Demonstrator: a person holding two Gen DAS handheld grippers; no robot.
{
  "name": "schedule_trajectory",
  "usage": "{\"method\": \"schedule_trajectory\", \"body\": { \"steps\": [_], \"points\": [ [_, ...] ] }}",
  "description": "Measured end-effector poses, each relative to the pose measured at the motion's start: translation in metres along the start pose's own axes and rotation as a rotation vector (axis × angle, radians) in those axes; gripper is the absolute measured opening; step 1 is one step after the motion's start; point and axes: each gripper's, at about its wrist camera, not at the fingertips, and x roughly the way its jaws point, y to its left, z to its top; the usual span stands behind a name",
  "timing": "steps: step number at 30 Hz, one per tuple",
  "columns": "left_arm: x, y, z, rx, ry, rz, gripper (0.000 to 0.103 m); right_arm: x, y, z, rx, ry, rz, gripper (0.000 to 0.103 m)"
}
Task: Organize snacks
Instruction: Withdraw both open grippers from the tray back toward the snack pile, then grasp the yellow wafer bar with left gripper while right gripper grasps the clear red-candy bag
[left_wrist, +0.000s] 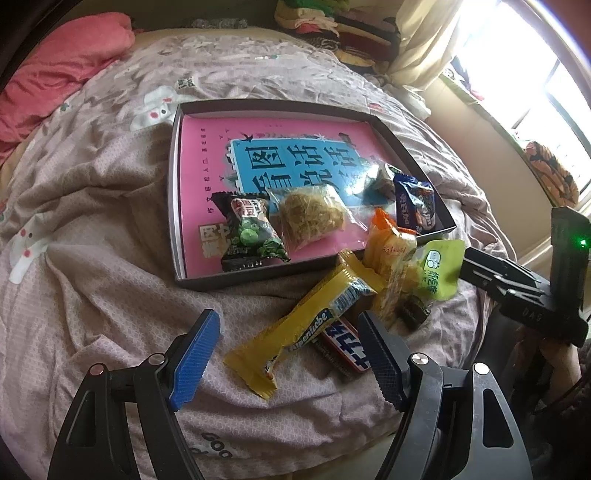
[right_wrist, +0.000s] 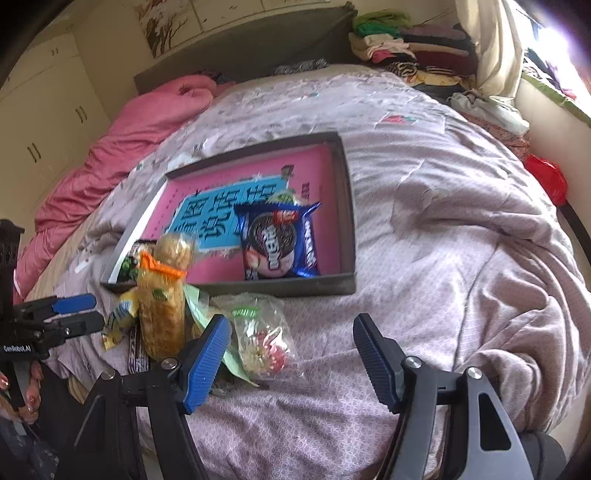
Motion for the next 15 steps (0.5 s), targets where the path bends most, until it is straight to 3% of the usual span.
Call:
{"method": "schedule_trajectory", "body": {
  "steps": [8, 15],
  "points": [
    [0.01, 0.004, -0.002, -0.013, 0.027, -0.004, 0.078, 0.018, 0.009, -0.006, -0.037, 0.056, 0.036, 0.069],
    [0.016, 0.005, -0.002, -0.015, 0.039, -0.005, 0.078, 0.032, 0.018, -0.007, -0.076, 0.086, 0.052, 0.056]
  ]
}}
